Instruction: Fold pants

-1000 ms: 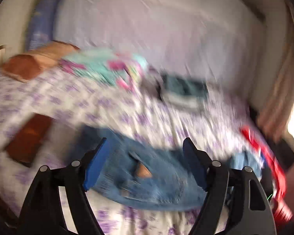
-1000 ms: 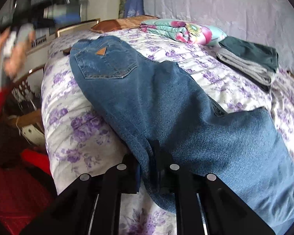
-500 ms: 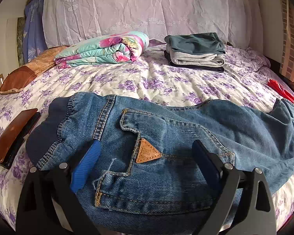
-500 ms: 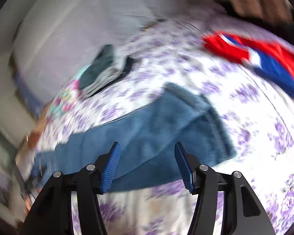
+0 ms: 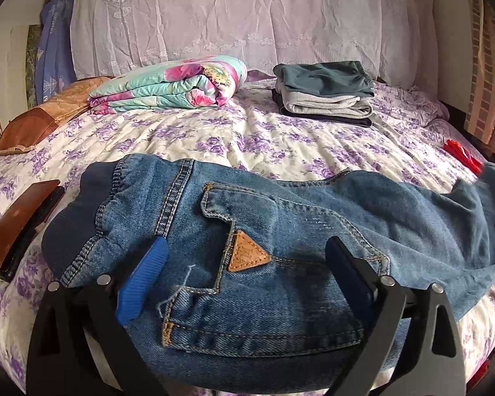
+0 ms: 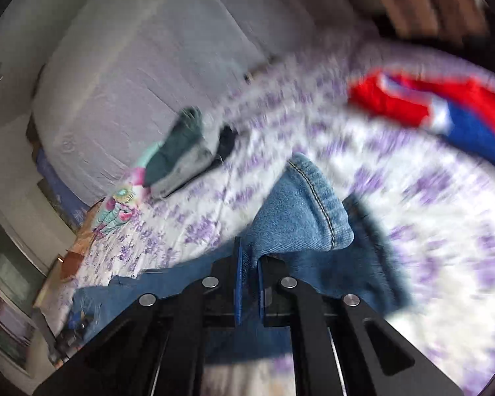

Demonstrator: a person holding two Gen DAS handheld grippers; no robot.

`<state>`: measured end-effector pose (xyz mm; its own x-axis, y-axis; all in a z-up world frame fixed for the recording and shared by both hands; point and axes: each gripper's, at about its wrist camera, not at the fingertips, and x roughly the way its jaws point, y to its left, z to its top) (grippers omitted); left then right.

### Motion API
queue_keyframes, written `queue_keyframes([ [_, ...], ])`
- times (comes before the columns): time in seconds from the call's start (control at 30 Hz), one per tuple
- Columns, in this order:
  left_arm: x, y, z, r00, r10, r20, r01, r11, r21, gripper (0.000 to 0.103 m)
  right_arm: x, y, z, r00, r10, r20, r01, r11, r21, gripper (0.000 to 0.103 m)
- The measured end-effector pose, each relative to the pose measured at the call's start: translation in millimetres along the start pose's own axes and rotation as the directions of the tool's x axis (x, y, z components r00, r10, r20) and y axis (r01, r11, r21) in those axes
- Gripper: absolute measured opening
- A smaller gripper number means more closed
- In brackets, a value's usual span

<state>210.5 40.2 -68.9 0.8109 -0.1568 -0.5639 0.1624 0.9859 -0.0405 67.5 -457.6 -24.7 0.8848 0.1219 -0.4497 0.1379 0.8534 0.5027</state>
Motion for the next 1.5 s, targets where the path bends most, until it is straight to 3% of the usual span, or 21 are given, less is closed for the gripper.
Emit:
queue_keyframes([
  [0.07,-1,1,0,1.0,-0.007,0.006,0.007,1.0,-0.011,0.094,-19,-7,-8,0.999,-0.043,0.006,0.043,0.999,-0.004,0.009],
  [0.2,0,0,0,1.0,-0.002,0.001,0.002,1.0,-0.003,0.094,11,-53,-35,0.973,-0.13,-0.19,0.142,0.989,0.046,0.02],
  [0.3,0,1,-1,1.0,-0.001,-0.001,0.001,1.0,0.0,0.094,-4,-55,-32,0.983,-0.116,-0.145,0.131,0.987,0.094,0.032],
  [0.37,0,1,-1,1.0,0.002,-0.002,-0.002,1.0,-0.001,0.094,-24,-56,-24,0.987,-0.144,-0.068,0.151,0.983,0.107,0.034],
  [0.53,0,2,-1,1.0,0.0,-0.003,0.0,1.0,0.001,0.094,-48,-48,-3,0.955,-0.292,0.06,0.292,0.956,0.001,0.036],
  [0.67,0,2,-1,1.0,0.0,-0.002,0.0,1.0,0.0,0.094,-41,-28,16,0.949,-0.292,0.121,0.304,0.948,-0.093,0.036],
  [0.77,0,3,-1,1.0,0.002,-0.004,-0.002,1.0,0.0,0.094,-13,-6,15,0.972,-0.226,0.057,0.233,0.955,-0.185,0.036],
  [0.83,0,3,-1,1.0,0.002,-0.003,-0.002,1.0,0.0,0.094,18,10,7,0.989,-0.138,-0.058,0.119,0.96,-0.253,0.041],
  [0.87,0,4,-1,1.0,0.006,-0.004,-0.006,1.0,-0.007,0.094,36,11,2,0.986,-0.11,-0.127,0.073,0.961,-0.268,0.041],
  [0.9,1,5,0,1.0,0.01,-0.005,-0.01,1.0,-0.014,0.094,59,3,-2,0.971,-0.142,-0.194,0.092,0.965,-0.246,0.04],
  [0.93,1,5,1,1.0,0.018,-0.006,-0.018,1.0,-0.022,0.094,74,-9,-4,0.961,-0.157,-0.228,0.109,0.972,-0.21,0.022],
  [0.97,2,6,3,1.0,0.03,-0.007,-0.03,0.999,-0.032,0.094,81,-25,1,0.96,-0.149,-0.237,0.121,0.984,-0.129,0.004],
  [1.07,6,9,10,0.997,0.072,-0.01,-0.073,0.995,-0.065,0.093,64,-17,22,0.973,-0.198,-0.12,0.186,0.977,-0.102,0.01],
  [1.13,10,9,15,0.996,0.093,-0.012,-0.093,0.992,-0.089,0.093,61,20,24,0.988,-0.119,-0.102,0.1,0.979,-0.175,0.01],
  [1.2,11,8,18,0.984,0.177,-0.026,-0.179,0.979,-0.099,0.094,68,73,12,0.987,0.011,-0.158,-0.054,0.962,-0.269,0.013],
  [1.27,2,9,20,0.991,0.13,-0.02,-0.132,0.98,-0.148,0.094,87,132,-14,0.964,0.112,-0.243,-0.199,0.907,-0.371,0.044],
  [1.37,-18,11,29,1.0,-0.011,0.029,0.017,0.977,-0.212,0.095,118,195,-52,0.915,0.181,-0.362,-0.334,0.844,-0.421,0.044],
  [1.43,-22,3,39,0.999,-0.001,0.04,0.008,0.984,-0.176,0.098,140,232,-79,0.87,0.207,-0.447,-0.413,0.802,-0.431,0.044],
  [1.5,-9,-8,45,0.999,0.037,0.004,-0.037,0.995,-0.091,0.098,169,253,-96,0.838,0.179,-0.515,-0.436,0.786,-0.437,0.044],
])
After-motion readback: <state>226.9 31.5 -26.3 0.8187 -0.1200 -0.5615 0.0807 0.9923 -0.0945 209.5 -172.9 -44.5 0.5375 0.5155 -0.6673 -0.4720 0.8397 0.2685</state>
